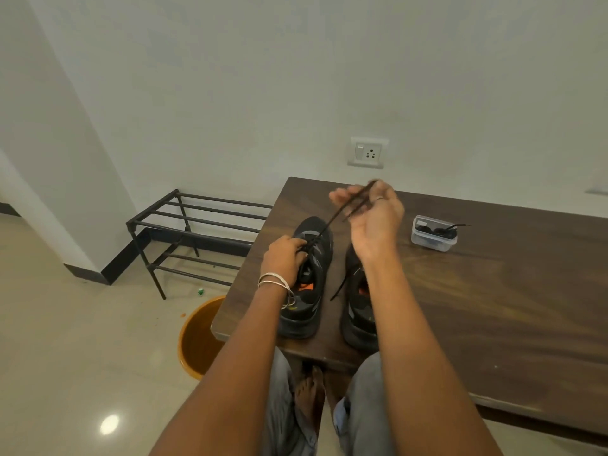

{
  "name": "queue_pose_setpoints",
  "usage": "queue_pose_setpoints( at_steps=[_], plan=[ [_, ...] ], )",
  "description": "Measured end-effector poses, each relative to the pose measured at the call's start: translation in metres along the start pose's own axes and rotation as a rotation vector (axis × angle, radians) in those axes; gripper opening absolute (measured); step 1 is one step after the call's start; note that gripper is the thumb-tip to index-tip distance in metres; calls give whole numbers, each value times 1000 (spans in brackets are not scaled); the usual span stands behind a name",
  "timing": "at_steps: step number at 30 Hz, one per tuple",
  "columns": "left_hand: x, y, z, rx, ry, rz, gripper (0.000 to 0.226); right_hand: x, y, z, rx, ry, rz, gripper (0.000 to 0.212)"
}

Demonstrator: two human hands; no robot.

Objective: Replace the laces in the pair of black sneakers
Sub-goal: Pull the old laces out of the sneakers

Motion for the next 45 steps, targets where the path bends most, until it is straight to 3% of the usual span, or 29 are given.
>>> queue_pose_setpoints(
  at_steps=[2, 4, 6, 9, 11, 13, 18, 23, 27, 29, 30, 33, 35, 37, 39, 41, 43, 45],
  plan=[
    [1, 1, 0, 7, -3, 13, 33, 7, -4, -9, -1, -135, 27, 24],
    [1, 2, 0, 14, 8, 16, 33, 19, -12, -7, 93, 51, 88, 21],
    [0, 1, 0, 17, 48, 27, 31, 23, -19, 0, 270, 583, 75, 15],
    [-2, 4, -4, 36, 123, 100, 23, 21, -21, 34, 367, 1310, -282, 18],
    [-6, 5, -10, 69, 168, 174, 20, 26, -21, 61, 346, 1667, -454, 28],
    [-9, 4, -13, 89, 195, 228, 18, 26, -21, 69, 312, 1833, -483, 23],
    [-12, 0, -16, 61, 122, 252, 19, 15, -22, 60, 444, 1820, -415, 18],
    [-11, 0, -16, 31, 87, 248, 24, 13, -21, 46, 81, 851, -139, 21],
    [-10, 2, -17, 46, 106, 264, 23, 9, -18, 58, -131, 601, -256, 24],
    [-11, 2, -19, 76, 124, 255, 18, 13, -21, 66, -142, 722, -347, 36],
    [-11, 3, -19, 102, 147, 247, 16, 15, -22, 67, -57, 910, -362, 39],
    [-10, 4, -20, 210, 275, 252, 15, 23, -29, 62, 280, 1503, -199, 31],
    [-14, 5, -21, 327, 421, 207, 13, 25, -29, 56, 433, 1596, -60, 22],
    [-20, 6, -22, 469, 610, 148, 11, 26, -30, 52, 535, 1501, -53, 15],
    [-24, 5, -21, 589, 800, 101, 11, 25, -31, 60, 420, 1420, -182, 8],
    [-23, 7, -17, 665, 1019, 70, 12, 26, -27, 75, 255, 1496, -347, 14],
    [-19, 6, -16, 706, 1178, 83, 20, 26, -25, 86, 283, 1703, -435, 29],
    [-13, 6, -14, 699, 1269, 105, 28, 27, -27, 90, 279, 1750, -420, 35]
  ],
)
Point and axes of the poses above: each hand's wrist, its own y-axis away from the middle knuckle, its own x-axis out of the back of the hand, z = x × y, the point moved 4 cm from there along -y, towards the middle knuckle, and after that the axes turned 11 degrees about z, right-handed, at the moved point
